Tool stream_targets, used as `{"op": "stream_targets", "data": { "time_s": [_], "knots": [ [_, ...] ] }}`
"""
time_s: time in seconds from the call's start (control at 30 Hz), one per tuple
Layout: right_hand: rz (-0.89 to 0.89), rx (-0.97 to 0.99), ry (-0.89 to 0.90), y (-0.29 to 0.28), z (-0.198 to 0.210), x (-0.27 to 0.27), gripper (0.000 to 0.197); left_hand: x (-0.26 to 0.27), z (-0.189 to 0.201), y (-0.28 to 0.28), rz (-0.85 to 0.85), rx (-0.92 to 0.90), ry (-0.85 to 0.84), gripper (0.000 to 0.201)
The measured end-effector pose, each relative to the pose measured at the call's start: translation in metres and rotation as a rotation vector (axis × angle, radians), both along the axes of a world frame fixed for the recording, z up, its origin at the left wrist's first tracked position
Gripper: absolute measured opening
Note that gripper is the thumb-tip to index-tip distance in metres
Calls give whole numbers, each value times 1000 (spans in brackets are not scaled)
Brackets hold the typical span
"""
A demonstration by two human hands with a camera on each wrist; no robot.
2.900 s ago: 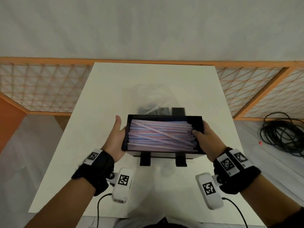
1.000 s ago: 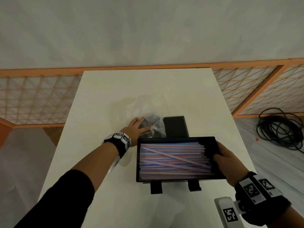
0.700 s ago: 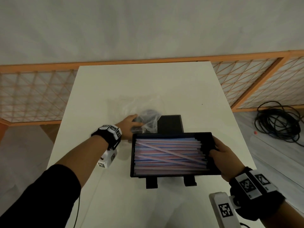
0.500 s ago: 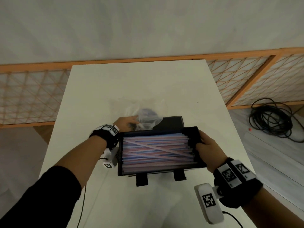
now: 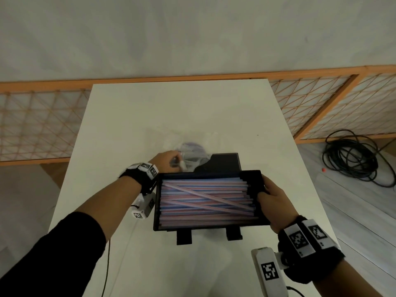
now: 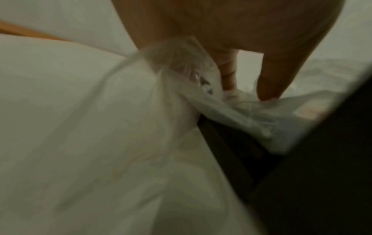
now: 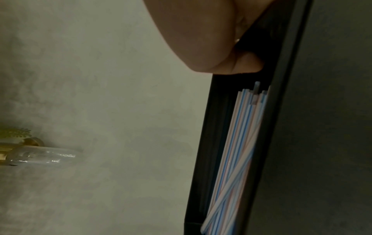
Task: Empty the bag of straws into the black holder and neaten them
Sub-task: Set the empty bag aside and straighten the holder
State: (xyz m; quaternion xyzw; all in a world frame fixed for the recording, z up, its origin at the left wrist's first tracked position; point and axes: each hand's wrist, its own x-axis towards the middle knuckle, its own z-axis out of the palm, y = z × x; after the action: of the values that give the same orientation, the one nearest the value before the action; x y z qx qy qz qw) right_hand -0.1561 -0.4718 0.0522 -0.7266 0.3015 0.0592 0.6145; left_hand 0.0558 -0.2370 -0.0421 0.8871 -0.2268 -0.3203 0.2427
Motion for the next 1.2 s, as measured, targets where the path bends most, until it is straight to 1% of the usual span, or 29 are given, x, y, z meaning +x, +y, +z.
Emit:
{"op": "stream_targets", "data": {
  "time_s": [0.03, 0.1, 0.13, 0.17, 0.2, 0.23, 0.3, 0.33, 0.37, 0.43, 0.5, 0.53, 0.57, 0.6, 0.63, 0.67, 0.77, 0.9, 0.97, 1.03, 1.07, 1.1, 1.13, 1.17, 1.2],
  "knots": [
    [-6, -4, 2, 0, -1, 0, 59, -3, -2, 0, -26, -35, 14, 46],
    [-18, -12, 2, 2, -1, 0, 60, -5, -7, 1, -23, -116, 36, 51],
    [-24, -20, 1, 3, -2, 0, 60, -2, -5, 2, 29, -137, 49, 55],
    [-31, -30, 3, 4, -2, 1, 59, 3, -4, 4, 122, -172, 79, 58],
    [-35, -39, 4, 5, -2, 2, 59, 8, -1, 5, 175, -145, 107, 58],
    [-34, -47, 7, 6, -2, 3, 59, 13, -1, 8, 164, -102, 112, 59],
    [-30, -57, 8, 7, -1, 8, 58, 16, 2, 15, 10, 12, 61, 70],
    [-29, -56, 6, 7, -1, 10, 56, 14, 4, 16, -19, 35, 44, 72],
    [-27, -51, 9, 7, 0, 12, 54, 15, 1, 19, -16, 37, 55, 69],
    [-8, -35, 20, 5, 2, 17, 52, 13, -8, 17, 30, -15, 79, 59],
    [13, -29, 37, 2, 3, 21, 50, 9, -7, 10, 195, -127, 181, 61],
    [20, -32, 42, 1, 3, 23, 50, 6, -6, 7, 284, -167, 226, 58],
    [25, -35, 49, 0, 4, 24, 50, 5, -8, 6, 332, -210, 252, 51],
    [31, -36, 52, 0, 5, 24, 51, 3, -8, 4, 330, -210, 238, 46],
    [38, -43, 53, 0, 5, 24, 51, 1, -8, 3, 322, -217, 238, 46],
    [49, -54, 49, 0, 6, 23, 53, 1, -8, 3, 339, -210, 245, 49],
    [70, -80, 32, 0, 7, 21, 60, 3, -11, 3, 458, -228, 319, 60],
    [53, -75, 17, 0, 7, 18, 61, 2, -7, 0, 480, -227, 311, 62],
    [35, -66, 22, 0, 7, 17, 59, -1, -5, 1, 467, -267, 310, 63],
    [8, -30, 63, 0, 6, 16, 48, -4, -1, 9, 347, -264, 230, 67],
    [-2, -30, 92, -3, 7, 16, 45, -6, 1, 16, 263, -238, 140, 66],
    [-5, -73, 114, -8, 9, 15, 51, -6, 5, 24, 215, -216, 29, 61],
    [6, -161, 114, -15, 15, 14, 61, -6, 11, 34, 206, -204, -102, 55],
    [20, -282, 82, -21, 24, 14, 70, -4, 19, 45, 252, -206, -215, 51],
    [25, -403, 14, -27, 36, 17, 76, -1, 30, 54, 313, -248, -301, 51]
  ]
}}
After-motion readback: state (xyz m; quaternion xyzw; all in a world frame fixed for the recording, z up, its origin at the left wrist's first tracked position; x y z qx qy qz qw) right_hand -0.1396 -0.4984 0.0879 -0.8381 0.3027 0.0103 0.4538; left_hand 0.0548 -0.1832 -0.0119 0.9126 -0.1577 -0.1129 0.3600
